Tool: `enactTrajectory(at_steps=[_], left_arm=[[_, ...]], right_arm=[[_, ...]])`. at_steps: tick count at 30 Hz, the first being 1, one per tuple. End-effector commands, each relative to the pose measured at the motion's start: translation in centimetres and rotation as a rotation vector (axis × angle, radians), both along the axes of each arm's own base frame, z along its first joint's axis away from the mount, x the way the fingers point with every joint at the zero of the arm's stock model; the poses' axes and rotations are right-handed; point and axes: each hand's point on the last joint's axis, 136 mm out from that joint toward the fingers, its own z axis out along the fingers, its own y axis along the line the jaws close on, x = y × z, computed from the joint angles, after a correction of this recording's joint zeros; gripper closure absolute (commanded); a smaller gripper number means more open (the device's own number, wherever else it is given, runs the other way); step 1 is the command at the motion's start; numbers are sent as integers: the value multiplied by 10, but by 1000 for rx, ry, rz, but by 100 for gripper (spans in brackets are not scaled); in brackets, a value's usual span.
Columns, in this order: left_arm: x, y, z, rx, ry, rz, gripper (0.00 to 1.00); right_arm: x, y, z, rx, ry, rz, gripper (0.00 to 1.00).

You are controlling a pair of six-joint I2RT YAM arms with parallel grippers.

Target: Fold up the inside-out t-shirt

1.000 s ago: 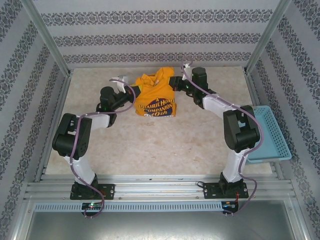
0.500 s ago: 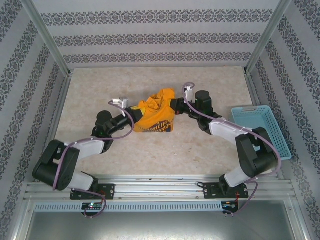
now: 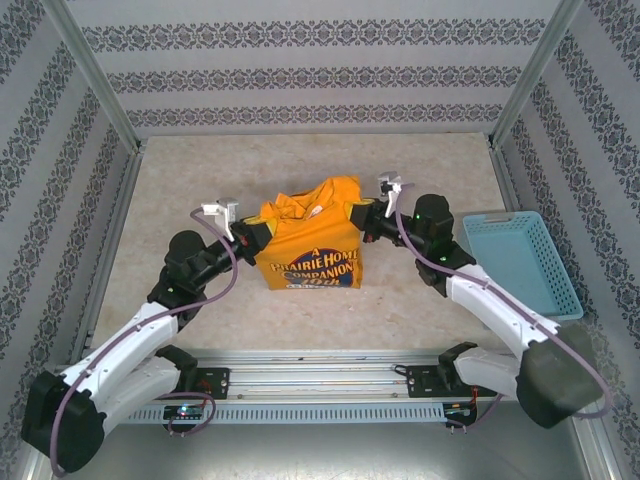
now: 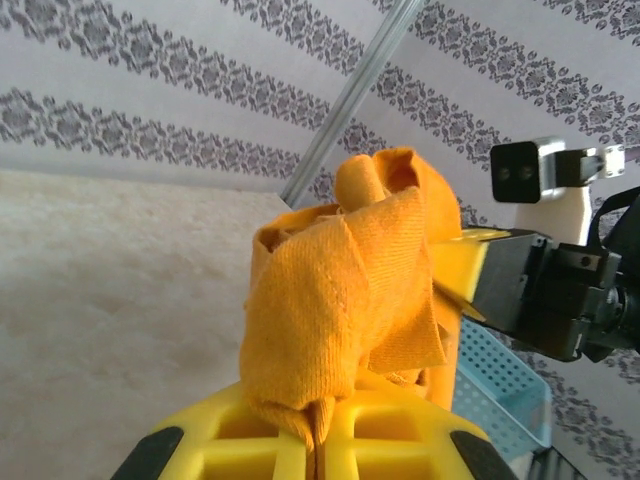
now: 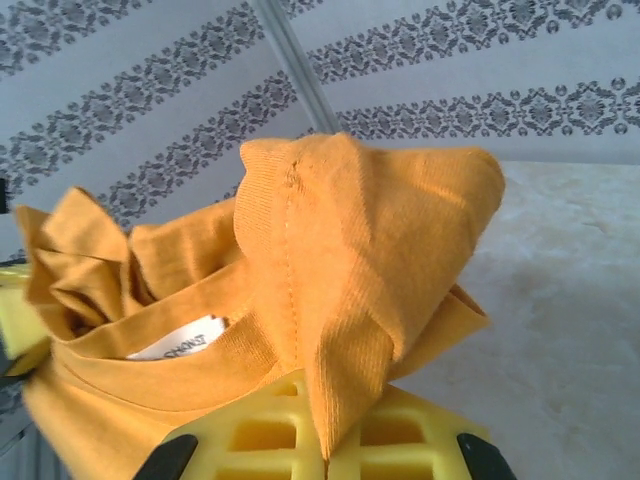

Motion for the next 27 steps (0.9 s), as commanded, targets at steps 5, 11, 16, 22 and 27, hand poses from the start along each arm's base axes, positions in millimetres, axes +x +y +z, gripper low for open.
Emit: enactTrajectory(at_steps=[5,11,16,22,27], left_arm=[[-27,-16,2,-105,134,-56,100],[1,-9,-35,-54,253,90,100],[54,3,-69,15,365,265,100],[126,12,-100,59,450,370,100],[173,21,-130,11,510,394,100]], right_arm=[[-44,14,-32,-80,117,74,100],[-25,15,-63,-91,247,-1,100],[33,8,-74,-56,349,-88,100],[117,5,-111,-90,487,-137,100],[171,1,-136,-40,566,-174,100]])
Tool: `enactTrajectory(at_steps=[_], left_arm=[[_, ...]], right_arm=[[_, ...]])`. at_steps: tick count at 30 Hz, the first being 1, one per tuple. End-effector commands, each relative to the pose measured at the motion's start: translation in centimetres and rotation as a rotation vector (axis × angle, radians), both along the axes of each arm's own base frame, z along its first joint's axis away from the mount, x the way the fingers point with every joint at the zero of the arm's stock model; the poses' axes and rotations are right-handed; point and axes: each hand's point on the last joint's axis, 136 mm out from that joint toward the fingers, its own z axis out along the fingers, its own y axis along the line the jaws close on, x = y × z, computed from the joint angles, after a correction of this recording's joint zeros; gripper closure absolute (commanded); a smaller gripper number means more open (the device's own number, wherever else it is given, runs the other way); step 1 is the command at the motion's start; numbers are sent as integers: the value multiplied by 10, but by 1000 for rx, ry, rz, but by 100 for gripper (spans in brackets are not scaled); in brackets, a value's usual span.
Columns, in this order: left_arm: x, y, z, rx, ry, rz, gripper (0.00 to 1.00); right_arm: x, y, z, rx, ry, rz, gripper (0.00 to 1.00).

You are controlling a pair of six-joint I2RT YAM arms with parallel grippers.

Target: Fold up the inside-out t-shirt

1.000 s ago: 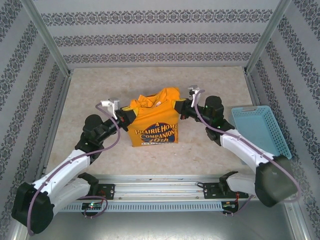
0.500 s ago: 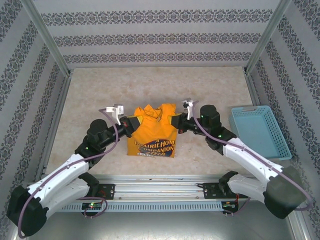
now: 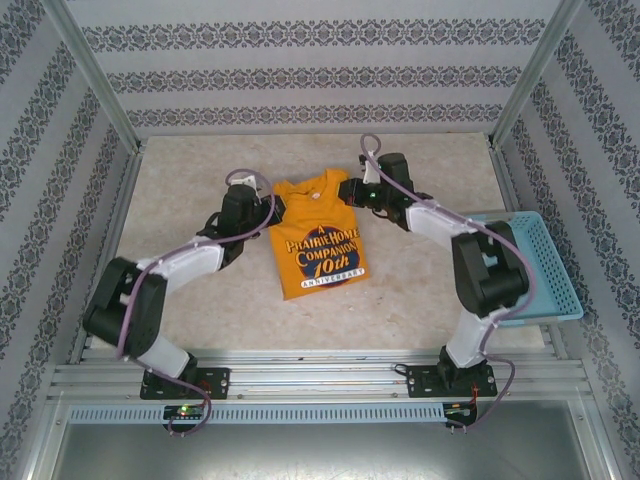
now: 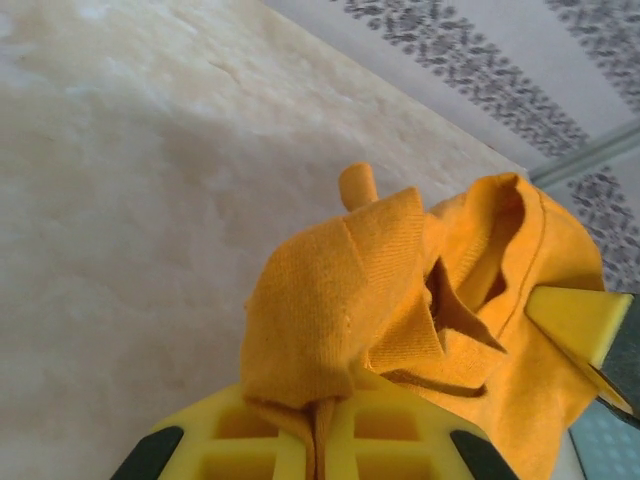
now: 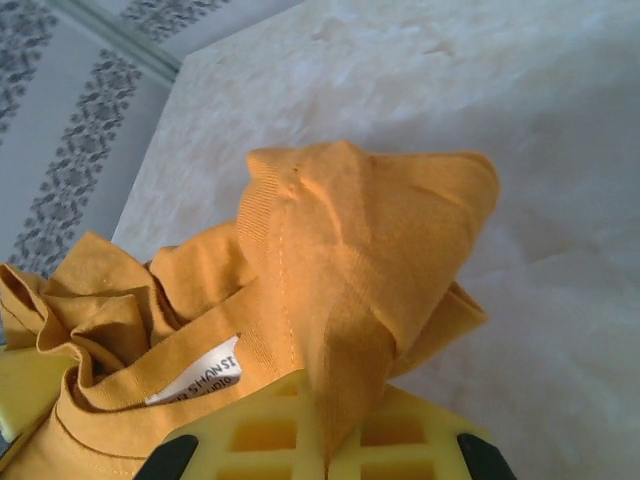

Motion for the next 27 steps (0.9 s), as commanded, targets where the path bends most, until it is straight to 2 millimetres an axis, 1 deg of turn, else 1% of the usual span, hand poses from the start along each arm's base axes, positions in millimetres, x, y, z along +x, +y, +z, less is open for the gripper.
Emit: enactTrajectory(at_steps=[1,3,7,10,12,14,16,18,21,22,23,25,27], left_arm=[[29,7,-2,-72,-13,21,100],[44,10,-5,-102,3,10,100],[76,10,4,-131,9,-47,100],[92,2,22,-155,-44,-134,100],[97,-2,38,-173,-128,-182,100],[98,-3,52,-174,-232,-204,100],[92,-6,67,-155,-357,-258,100],[76,-15,85,-120,-501,-369,100],[62,-17,100,-64,-614,-441,100],[60,-16,103,-49,-639,-453,100],[59,-14,107,-32,-672,-463,100],[54,-11,119,-11,-772,-503,100],[59,-1,129,-17,-834,-519,100]], right_arm=[[25,-2,-4,36,25,-22,100],[37,-4,-1,33,4,-28,100],[60,-1,18,47,-71,-9,100],[73,4,37,102,-157,47,100],[74,8,47,127,-230,103,100],[72,9,56,131,-307,146,100],[64,12,62,135,-363,226,100],[51,12,69,133,-481,294,100],[27,12,75,51,-701,398,100],[23,12,76,29,-741,426,100],[21,9,76,3,-770,449,100],[23,2,83,-14,-810,467,100],[30,-8,95,-20,-859,465,100]])
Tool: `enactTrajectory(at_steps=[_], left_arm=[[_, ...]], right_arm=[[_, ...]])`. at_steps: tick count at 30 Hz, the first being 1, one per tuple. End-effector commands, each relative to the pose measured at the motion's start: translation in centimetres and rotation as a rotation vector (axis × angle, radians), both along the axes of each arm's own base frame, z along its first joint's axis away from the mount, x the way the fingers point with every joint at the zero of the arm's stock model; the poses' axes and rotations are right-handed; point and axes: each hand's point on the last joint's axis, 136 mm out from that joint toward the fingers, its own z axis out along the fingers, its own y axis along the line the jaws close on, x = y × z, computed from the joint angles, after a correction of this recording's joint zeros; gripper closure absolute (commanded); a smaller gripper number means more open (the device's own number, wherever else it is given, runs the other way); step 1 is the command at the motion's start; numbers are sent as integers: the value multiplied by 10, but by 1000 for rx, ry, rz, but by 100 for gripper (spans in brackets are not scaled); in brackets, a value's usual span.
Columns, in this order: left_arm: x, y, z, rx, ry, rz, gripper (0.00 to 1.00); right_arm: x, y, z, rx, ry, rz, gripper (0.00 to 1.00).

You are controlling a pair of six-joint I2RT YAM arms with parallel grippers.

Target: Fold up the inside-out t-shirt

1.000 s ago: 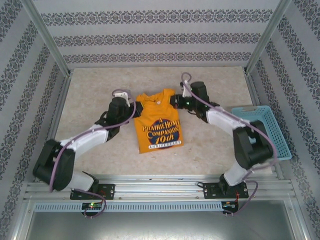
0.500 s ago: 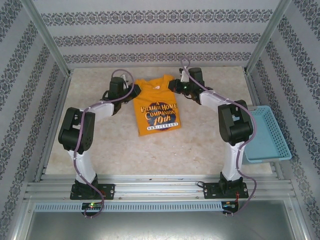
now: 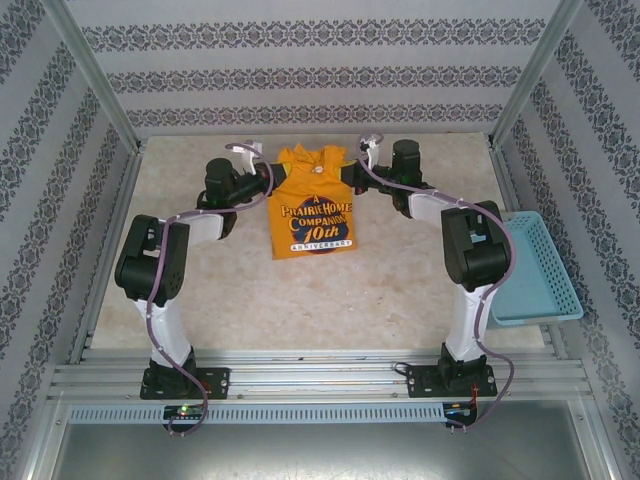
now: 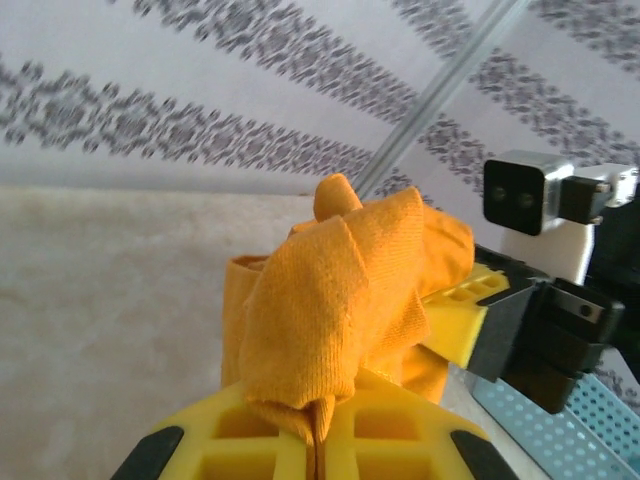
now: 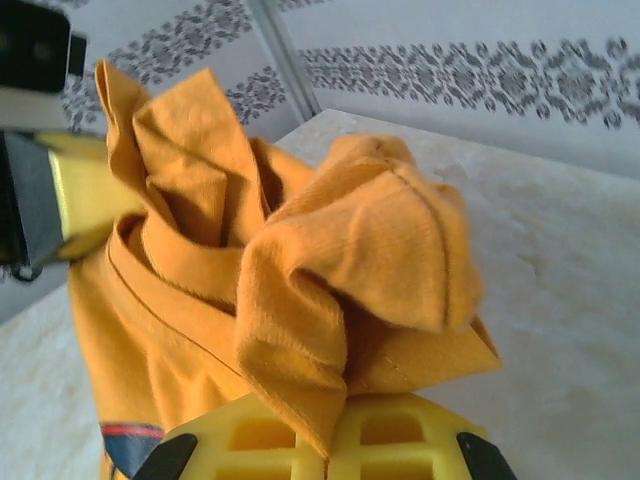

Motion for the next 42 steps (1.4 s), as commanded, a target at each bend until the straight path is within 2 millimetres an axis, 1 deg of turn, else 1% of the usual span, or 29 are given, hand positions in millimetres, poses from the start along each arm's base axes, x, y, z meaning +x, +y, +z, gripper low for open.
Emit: enactTrajectory(at_steps=[1,3,5,6,8,11,14,15,17,18,20,23,24,25,28,30,33,36,39,40,42], left_arm=[[-5,14,66,2,-360,-72,100],[-3,21,77,-13,-444,-116,100],[3,28,88,-40,-493,-145,100],[7,29,90,-31,-510,-171,100],[8,26,90,20,-570,-217,100],[12,21,94,82,-651,-273,100],[4,15,96,153,-781,-336,100],[2,13,95,169,-803,-351,100],[-3,11,89,186,-820,-359,100],[-9,8,84,198,-828,-370,100],[-23,1,67,211,-817,-392,100],[-53,-12,42,224,-791,-429,100],[-63,-15,35,227,-783,-435,100],[-73,-18,30,227,-773,-439,100],[-103,-26,19,231,-753,-448,100],[-123,-30,15,228,-733,-439,100],[-148,-34,3,221,-665,-389,100],[-164,-40,-13,204,-557,-315,100],[-181,-42,-26,194,-468,-245,100],[-185,-41,-29,193,-447,-227,100],[-187,-30,-38,184,-368,-142,100]], right_arm=[[0,-12,59,-10,-312,82,100],[5,-17,67,-16,-381,112,100],[10,-19,73,-25,-445,132,100],[12,-21,76,-32,-480,143,100],[20,-27,82,-40,-531,150,100],[27,-31,97,-37,-615,181,100],[29,-27,107,-44,-691,221,100],[28,-25,108,-45,-708,229,100],[22,-20,101,-52,-724,245,100],[15,-16,95,-55,-724,259,100],[-1,-8,79,-66,-721,278,100],[-32,4,51,-83,-688,303,100],[-43,7,44,-88,-682,308,100],[-53,10,36,-91,-668,313,100],[-88,15,19,-98,-626,327,100],[-111,17,13,-102,-621,334,100],[-139,18,5,-114,-586,323,100],[-158,17,-1,-112,-514,300,100],[-173,14,-4,-107,-458,272,100],[-176,13,-4,-103,-436,255,100],[-180,10,-3,-80,-366,219,100]])
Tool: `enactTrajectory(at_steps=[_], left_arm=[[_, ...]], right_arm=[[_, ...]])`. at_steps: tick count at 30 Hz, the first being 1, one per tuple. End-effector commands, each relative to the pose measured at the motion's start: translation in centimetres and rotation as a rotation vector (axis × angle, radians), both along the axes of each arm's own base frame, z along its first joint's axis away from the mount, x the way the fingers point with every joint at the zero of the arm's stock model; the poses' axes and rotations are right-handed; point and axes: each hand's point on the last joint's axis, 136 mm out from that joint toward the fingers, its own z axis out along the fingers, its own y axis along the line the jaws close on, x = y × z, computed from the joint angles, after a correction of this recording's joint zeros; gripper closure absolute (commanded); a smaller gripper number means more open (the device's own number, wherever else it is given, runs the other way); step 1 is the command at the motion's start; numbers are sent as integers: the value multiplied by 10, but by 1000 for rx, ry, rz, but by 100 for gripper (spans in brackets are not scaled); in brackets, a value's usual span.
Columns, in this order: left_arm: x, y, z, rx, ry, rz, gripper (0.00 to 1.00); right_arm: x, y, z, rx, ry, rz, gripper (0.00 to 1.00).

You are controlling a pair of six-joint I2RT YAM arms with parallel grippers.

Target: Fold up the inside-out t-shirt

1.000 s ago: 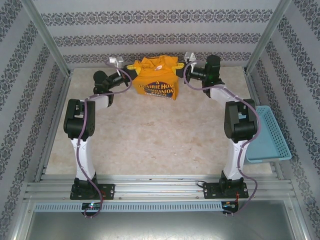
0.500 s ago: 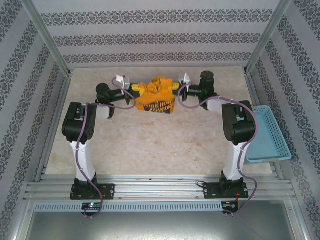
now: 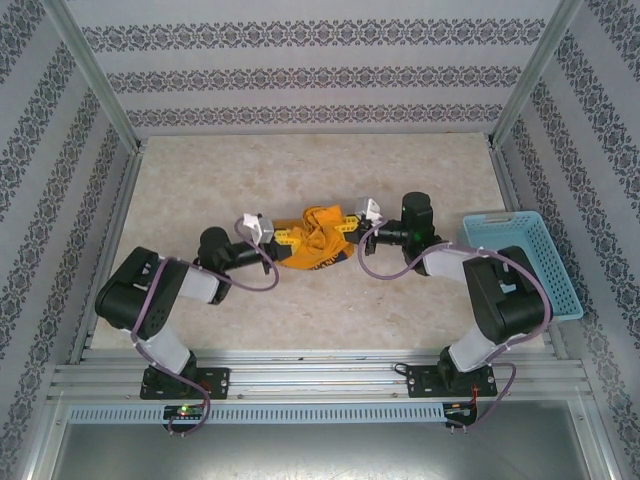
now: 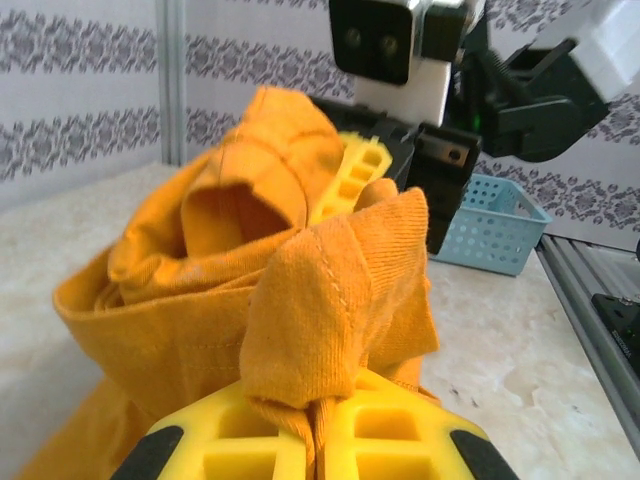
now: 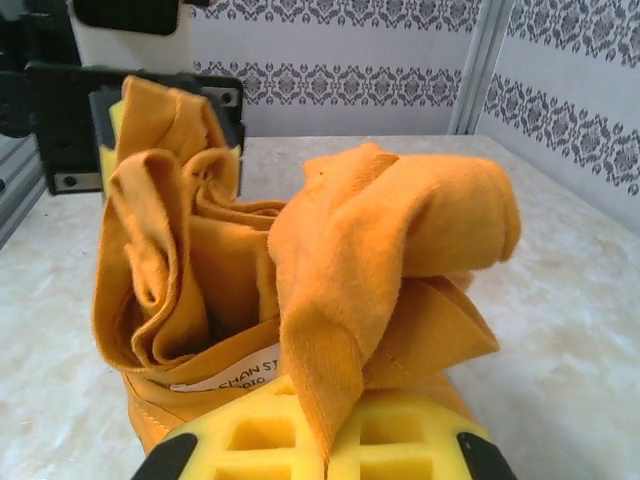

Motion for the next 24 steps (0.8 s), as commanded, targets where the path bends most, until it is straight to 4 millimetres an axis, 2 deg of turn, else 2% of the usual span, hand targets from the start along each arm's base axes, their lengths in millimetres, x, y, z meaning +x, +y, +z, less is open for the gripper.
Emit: enactTrajectory(at_steps=[1,3,5,10,14,19,22,24], left_arm=[[11,21,8,-57,28,209,100],[14,37,5,-92,90,314,100],[15,43,8,-123,117,353,100],[24,45,9,-170,203,379,100],[23,50,23,-233,199,400,100],[1,47,51,-242,163,392,100],[-19,37,57,-115,188,420,100],[-35,35,68,-88,170,419,100]], right_arm=[[-6,-3,11,49,64,-53,100],[-12,-6,10,62,115,-83,100],[-16,-9,8,69,151,-110,100],[-16,-15,11,89,182,-170,100],[-13,-22,26,134,193,-219,100],[-30,-21,51,189,220,-216,100],[-46,-21,64,218,276,-228,100],[-57,-21,67,228,330,-242,100]])
